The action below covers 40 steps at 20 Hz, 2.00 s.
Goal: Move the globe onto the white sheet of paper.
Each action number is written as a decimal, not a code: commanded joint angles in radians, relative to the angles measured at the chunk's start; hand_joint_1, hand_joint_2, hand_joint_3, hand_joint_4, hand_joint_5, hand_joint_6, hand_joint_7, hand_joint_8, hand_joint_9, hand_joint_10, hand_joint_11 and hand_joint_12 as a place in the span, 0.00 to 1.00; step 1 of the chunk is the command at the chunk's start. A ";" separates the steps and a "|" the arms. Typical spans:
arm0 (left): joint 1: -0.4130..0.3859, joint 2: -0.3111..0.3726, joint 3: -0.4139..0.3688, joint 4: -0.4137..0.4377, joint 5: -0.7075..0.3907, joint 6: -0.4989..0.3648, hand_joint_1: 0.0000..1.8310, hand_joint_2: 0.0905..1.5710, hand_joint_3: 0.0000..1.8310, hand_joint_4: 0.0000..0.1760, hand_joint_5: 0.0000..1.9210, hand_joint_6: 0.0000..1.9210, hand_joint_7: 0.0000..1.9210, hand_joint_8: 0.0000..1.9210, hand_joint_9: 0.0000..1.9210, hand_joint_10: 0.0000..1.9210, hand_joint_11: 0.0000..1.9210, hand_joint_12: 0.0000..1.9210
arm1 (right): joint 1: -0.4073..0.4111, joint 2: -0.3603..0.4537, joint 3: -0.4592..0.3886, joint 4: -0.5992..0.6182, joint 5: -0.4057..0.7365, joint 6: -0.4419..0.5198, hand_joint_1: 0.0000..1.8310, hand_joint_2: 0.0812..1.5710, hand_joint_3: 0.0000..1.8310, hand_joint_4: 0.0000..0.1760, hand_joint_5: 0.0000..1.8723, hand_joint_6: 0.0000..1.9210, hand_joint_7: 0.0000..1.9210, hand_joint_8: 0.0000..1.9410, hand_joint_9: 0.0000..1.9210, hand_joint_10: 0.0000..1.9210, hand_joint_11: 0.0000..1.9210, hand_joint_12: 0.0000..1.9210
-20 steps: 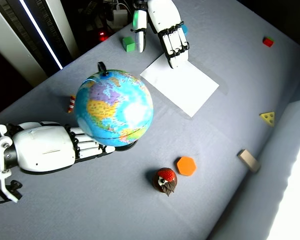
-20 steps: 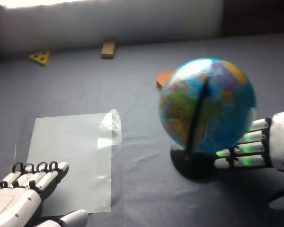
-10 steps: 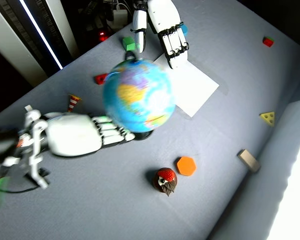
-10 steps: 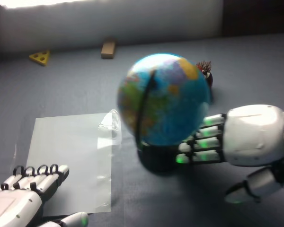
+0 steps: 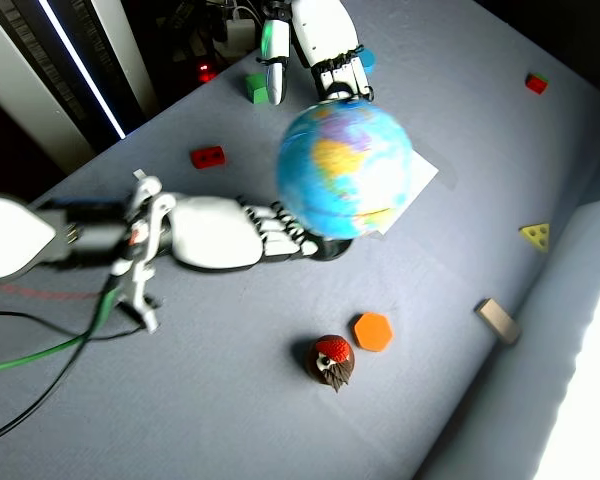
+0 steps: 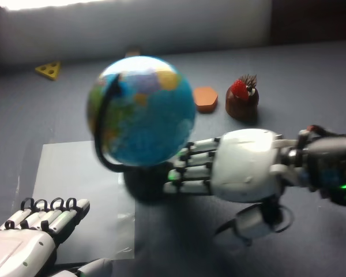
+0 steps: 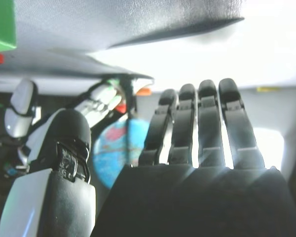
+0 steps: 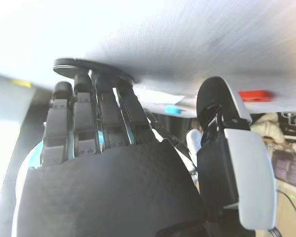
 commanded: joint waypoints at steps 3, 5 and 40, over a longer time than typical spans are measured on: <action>-0.004 0.002 -0.003 0.038 -0.082 0.000 0.00 0.77 0.00 0.00 0.02 0.00 0.04 0.00 0.05 0.00 0.00 0.14 | 0.029 -0.042 -0.016 0.010 -0.004 0.009 0.00 0.78 0.01 0.00 0.03 0.00 0.05 0.00 0.04 0.00 0.00 0.00; -0.001 0.002 -0.006 0.028 -0.064 -0.001 0.00 0.77 0.00 0.00 0.02 0.00 0.04 0.00 0.05 0.00 0.00 0.14 | 0.038 -0.071 -0.016 0.012 -0.031 0.011 0.00 0.78 0.01 0.00 0.03 0.00 0.05 0.00 0.04 0.00 0.00 0.00; -0.292 0.096 -0.207 -0.409 0.254 0.206 0.00 0.76 0.00 0.00 0.02 0.00 0.05 0.00 0.05 0.00 0.00 0.14 | 0.186 0.358 -0.521 0.013 -0.549 0.441 0.00 0.78 0.00 0.00 0.03 0.00 0.05 0.00 0.05 0.00 0.00 0.00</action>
